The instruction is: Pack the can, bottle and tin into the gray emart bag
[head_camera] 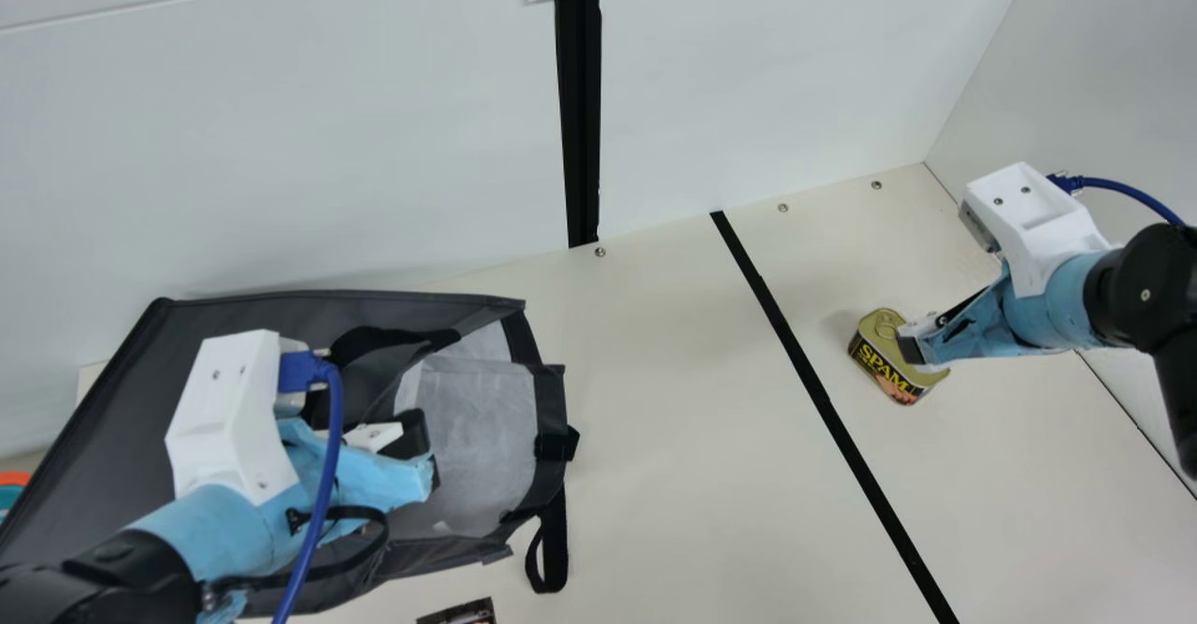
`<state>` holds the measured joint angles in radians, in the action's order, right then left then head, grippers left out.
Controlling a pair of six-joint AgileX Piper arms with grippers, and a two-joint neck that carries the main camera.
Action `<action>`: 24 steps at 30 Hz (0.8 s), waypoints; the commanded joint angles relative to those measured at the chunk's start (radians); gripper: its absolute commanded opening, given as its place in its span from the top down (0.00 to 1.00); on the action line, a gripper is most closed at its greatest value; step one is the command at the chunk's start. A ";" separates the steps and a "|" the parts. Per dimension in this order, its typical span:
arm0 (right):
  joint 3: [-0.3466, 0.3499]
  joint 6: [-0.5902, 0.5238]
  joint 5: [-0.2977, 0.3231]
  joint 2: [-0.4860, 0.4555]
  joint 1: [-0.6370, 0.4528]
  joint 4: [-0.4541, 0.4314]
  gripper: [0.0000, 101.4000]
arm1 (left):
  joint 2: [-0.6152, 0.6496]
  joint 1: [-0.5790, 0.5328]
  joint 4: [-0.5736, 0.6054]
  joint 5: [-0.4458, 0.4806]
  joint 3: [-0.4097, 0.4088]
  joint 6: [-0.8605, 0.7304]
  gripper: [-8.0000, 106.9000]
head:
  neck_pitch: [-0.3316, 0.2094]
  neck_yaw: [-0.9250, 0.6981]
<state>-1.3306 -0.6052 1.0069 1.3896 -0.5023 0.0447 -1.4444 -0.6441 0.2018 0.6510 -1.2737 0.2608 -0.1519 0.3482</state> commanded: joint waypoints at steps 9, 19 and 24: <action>0.016 -0.039 -0.047 0.078 -0.017 0.006 0.10 | 0.000 0.000 0.000 0.000 0.000 0.000 0.84 | -0.023 0.001; 0.012 -0.053 -0.080 0.158 -0.019 0.009 0.10 | 0.000 0.000 0.000 0.000 0.000 0.000 0.84 | -0.023 0.001; 0.004 -0.056 -0.086 0.195 -0.020 0.013 0.10 | 0.000 0.000 0.000 0.000 0.000 0.000 0.84 | -0.023 0.001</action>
<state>-1.3257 -0.6605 0.9208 1.5784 -0.5212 0.0561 -1.4444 -0.6441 0.2018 0.6510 -1.2737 0.2608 -0.1519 0.3467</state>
